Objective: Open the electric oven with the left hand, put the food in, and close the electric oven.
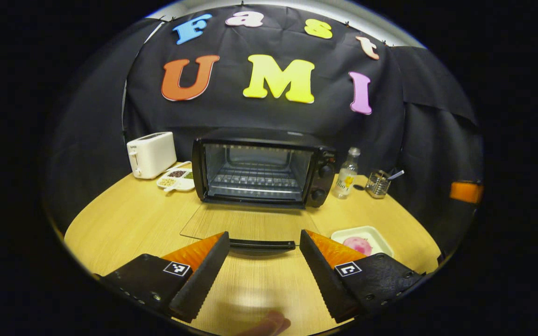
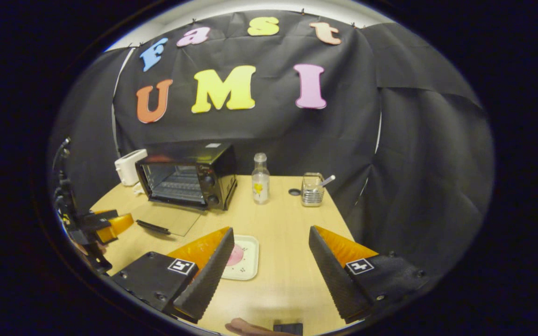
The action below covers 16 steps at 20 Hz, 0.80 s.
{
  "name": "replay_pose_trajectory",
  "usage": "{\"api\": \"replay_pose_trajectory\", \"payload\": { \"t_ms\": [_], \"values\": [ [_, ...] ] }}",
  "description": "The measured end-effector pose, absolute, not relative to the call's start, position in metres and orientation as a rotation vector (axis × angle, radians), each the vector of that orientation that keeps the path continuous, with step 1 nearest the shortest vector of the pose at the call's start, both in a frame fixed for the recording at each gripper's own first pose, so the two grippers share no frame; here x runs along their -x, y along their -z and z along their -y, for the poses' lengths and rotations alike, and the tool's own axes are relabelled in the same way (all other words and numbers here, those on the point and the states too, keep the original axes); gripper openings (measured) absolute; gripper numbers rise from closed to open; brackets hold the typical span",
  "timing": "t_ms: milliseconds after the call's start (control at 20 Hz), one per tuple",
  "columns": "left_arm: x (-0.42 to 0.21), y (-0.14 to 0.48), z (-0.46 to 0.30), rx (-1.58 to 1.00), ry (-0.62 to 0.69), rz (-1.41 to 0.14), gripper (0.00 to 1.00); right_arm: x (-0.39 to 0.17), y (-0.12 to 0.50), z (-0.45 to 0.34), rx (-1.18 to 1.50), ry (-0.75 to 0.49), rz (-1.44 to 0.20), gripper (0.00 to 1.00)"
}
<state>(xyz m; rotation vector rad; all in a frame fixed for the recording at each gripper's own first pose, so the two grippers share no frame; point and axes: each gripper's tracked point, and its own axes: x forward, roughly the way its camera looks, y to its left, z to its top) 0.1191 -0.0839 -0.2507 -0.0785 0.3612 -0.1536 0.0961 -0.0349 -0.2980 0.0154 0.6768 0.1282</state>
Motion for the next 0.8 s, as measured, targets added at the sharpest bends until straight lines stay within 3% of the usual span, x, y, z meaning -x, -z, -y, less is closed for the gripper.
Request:
{"api": "replay_pose_trajectory", "payload": {
  "t_ms": [150,400,500,550,600,800],
  "values": [
    [-0.092,0.201,0.083,0.086,0.145,-0.236,0.96,-0.105,0.338,0.028,0.003,-0.148,-0.755,1.0],
    [-0.043,0.16,0.072,0.056,0.107,-0.15,0.96,-0.117,0.398,0.011,-0.063,-0.189,-0.871,0.99],
    [-0.023,0.15,0.073,0.06,0.113,-0.118,0.96,-0.124,0.418,0.0,-0.106,-0.218,-0.913,0.92],
    [-0.015,0.145,0.072,0.064,0.114,-0.098,0.96,-0.126,0.429,-0.004,-0.129,-0.234,-0.943,0.84],
    [-0.008,0.141,0.068,0.062,0.105,-0.084,0.96,-0.124,0.44,-0.004,-0.147,-0.238,-0.975,0.85],
    [0.011,0.133,0.056,0.004,0.091,-0.06,0.96,-0.126,0.471,-0.002,-0.191,-0.209,-1.045,0.66]
  ]
}}
